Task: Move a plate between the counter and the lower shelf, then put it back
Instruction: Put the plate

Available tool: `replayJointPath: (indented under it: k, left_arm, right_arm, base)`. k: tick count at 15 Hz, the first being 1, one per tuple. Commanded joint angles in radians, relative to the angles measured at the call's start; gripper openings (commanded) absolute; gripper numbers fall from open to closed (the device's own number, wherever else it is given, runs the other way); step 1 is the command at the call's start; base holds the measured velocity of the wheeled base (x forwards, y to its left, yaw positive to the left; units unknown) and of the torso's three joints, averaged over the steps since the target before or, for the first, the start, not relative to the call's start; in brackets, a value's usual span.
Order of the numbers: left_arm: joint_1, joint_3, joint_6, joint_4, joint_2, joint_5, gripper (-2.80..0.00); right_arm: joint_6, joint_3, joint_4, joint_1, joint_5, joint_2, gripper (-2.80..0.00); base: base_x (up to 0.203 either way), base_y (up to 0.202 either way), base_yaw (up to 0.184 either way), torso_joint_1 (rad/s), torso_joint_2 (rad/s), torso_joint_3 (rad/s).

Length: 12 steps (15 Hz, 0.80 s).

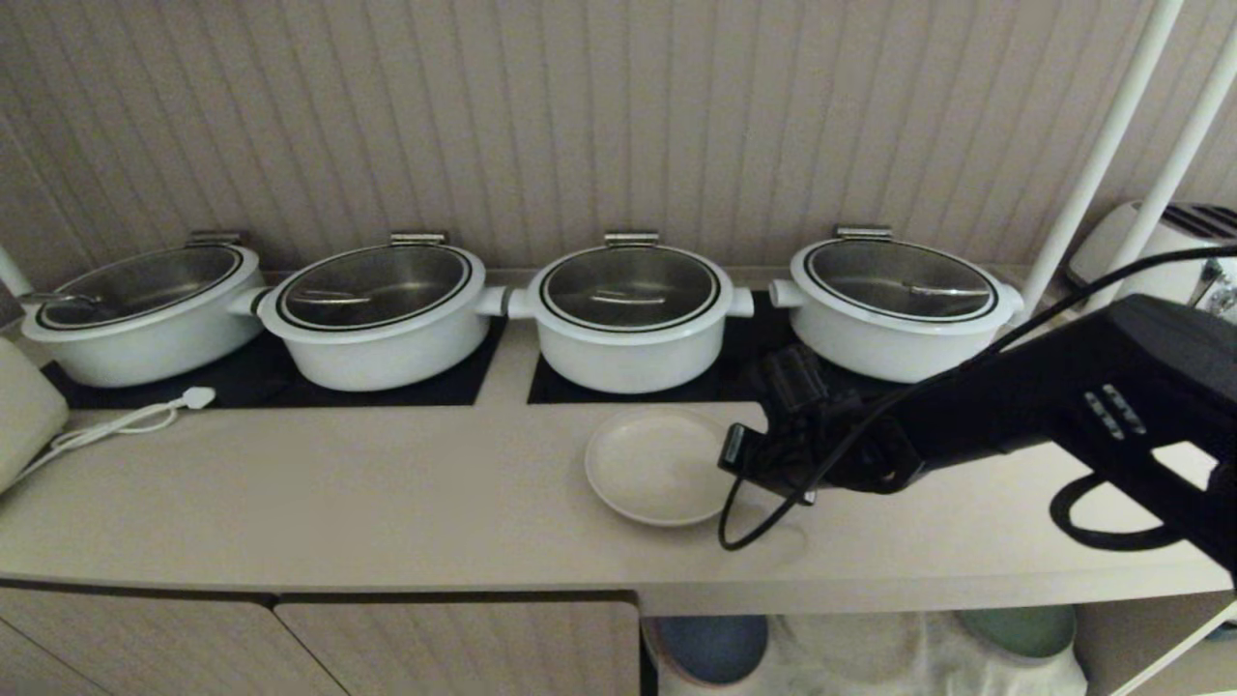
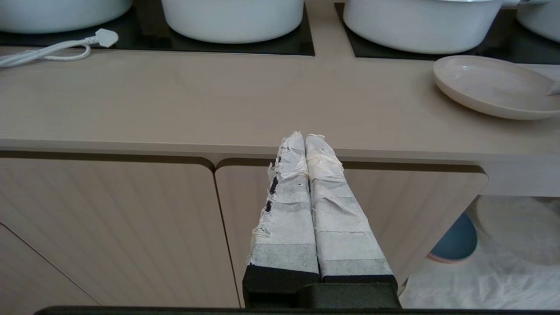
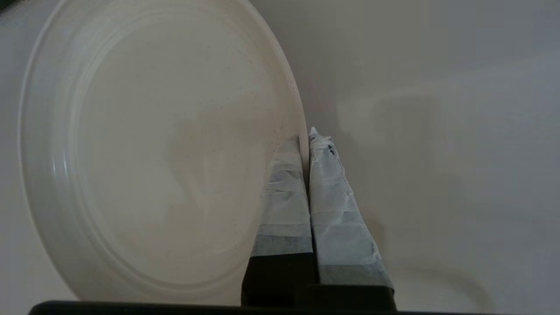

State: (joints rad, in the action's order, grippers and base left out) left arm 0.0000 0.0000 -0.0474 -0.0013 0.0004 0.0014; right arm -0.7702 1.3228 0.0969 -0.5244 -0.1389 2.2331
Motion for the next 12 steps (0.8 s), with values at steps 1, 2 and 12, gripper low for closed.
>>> replayJointPath:
  k: [1, 2, 12]
  left_arm:
    - [0.0, 0.0, 0.0, 0.0, 0.0, 0.0, -2.8]
    - [0.0, 0.0, 0.0, 0.0, 0.0, 0.001, -2.8]
    - [0.0, 0.0, 0.0, 0.0, 0.0, 0.0, -2.8]
  right_arm:
    - [-0.004, 0.0, 0.0, 0.001, -0.001, 0.01, -2.8]
    - [-0.004, -0.002, 0.0, 0.001, 0.001, 0.01, -2.8]
    - [0.0, -0.002, 0.006, 0.0, -0.002, 0.005, 0.0]
  base:
    - [0.0, 0.0, 0.0, 0.0, 0.0, 0.0]
    - [0.0, 0.0, 0.0, 0.0, 0.0, 0.0]
    - [0.0, 0.0, 0.0, 0.0, 0.0, 0.0]
